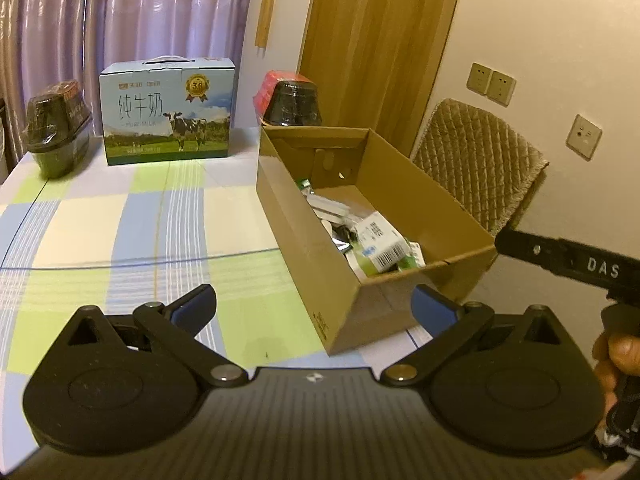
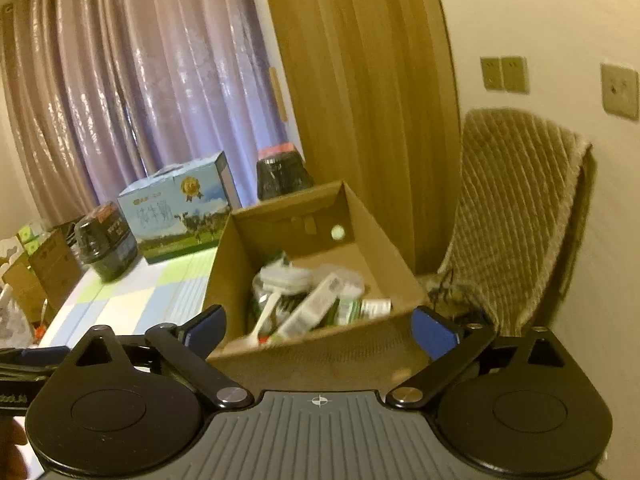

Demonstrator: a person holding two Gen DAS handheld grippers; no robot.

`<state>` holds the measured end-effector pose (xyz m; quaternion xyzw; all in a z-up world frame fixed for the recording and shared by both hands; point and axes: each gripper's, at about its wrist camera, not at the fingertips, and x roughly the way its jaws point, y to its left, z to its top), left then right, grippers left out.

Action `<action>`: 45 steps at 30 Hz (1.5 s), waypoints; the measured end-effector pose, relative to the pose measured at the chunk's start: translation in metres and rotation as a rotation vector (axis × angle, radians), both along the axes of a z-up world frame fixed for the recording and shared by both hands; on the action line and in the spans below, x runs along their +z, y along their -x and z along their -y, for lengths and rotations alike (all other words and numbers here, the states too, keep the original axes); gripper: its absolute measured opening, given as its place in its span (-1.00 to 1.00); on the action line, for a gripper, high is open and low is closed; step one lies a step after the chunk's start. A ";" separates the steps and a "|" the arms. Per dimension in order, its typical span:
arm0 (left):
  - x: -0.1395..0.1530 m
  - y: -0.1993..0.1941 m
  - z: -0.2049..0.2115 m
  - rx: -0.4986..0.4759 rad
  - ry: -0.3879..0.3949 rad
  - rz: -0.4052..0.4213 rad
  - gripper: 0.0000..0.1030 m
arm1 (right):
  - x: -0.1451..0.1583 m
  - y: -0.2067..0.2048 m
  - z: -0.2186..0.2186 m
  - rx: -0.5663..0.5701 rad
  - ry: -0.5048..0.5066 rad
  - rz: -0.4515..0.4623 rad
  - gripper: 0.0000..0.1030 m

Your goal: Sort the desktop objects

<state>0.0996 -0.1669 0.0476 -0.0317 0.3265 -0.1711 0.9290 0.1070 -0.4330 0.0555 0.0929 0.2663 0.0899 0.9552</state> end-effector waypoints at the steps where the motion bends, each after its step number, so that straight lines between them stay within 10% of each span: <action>1: 0.002 0.005 0.001 -0.001 -0.007 0.001 0.98 | 0.002 0.006 0.001 -0.002 -0.007 -0.014 0.91; 45: 0.014 0.066 0.028 0.068 -0.059 -0.114 0.98 | 0.041 0.081 0.017 -0.034 -0.005 -0.105 0.97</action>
